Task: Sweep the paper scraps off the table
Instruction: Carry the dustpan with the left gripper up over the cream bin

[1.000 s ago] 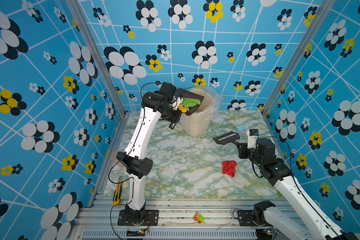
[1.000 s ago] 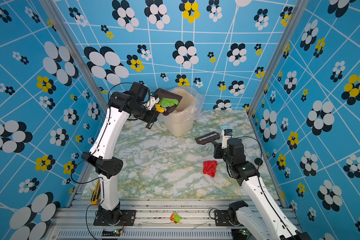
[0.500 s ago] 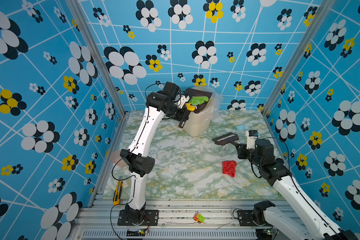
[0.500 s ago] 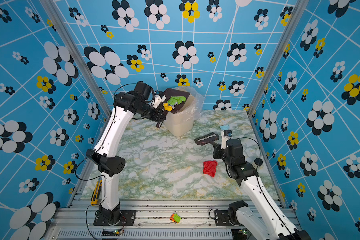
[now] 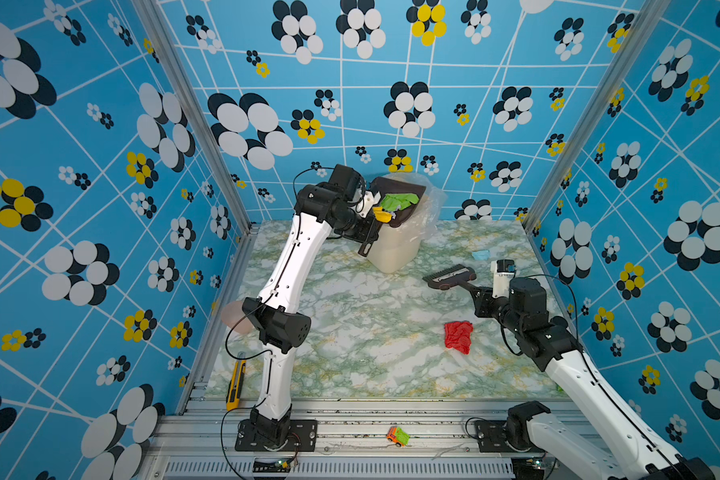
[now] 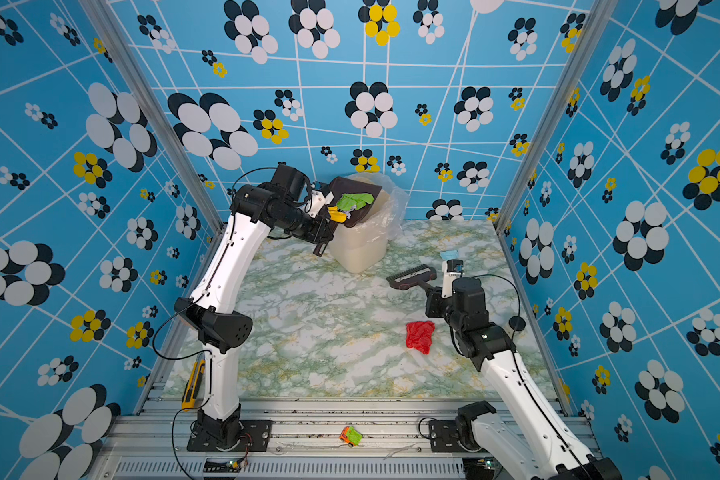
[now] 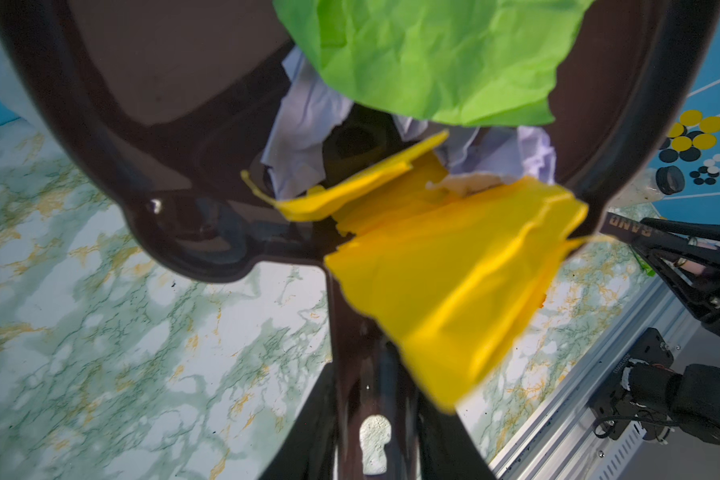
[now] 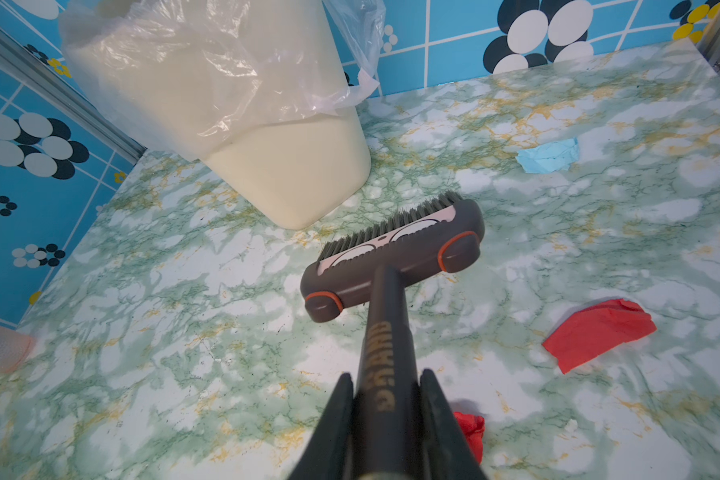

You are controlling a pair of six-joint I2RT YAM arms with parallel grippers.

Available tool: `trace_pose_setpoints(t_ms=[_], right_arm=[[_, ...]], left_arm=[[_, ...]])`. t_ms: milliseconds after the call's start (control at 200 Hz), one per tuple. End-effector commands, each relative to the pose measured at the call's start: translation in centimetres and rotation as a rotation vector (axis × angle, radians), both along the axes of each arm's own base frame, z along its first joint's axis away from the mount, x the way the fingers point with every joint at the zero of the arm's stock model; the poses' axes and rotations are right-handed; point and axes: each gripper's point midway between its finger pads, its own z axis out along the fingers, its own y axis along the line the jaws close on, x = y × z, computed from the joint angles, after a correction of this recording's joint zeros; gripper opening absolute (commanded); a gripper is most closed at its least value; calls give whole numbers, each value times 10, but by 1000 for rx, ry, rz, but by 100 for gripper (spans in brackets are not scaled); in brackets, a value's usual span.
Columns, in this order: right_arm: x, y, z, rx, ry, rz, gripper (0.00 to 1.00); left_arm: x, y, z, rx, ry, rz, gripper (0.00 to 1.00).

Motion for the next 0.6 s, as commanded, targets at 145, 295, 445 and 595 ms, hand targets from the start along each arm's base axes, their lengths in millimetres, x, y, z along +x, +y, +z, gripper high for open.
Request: trace_pose_setpoints(t_ms=[145,295,445,595], right_arm=[[4,1,7,32,-44,-2,0],[3,1,7,41,-46,-5,0],[3,2,5,45,-44,-4,0],[4,2,3,48,-41,-4,0]], left_arm=[[31,31,19,109,-170,101,0],[47,46,17,192,-223,165,0],[56,53,13,236,-245,190,0],[64,61,14,286,-278,221,0]])
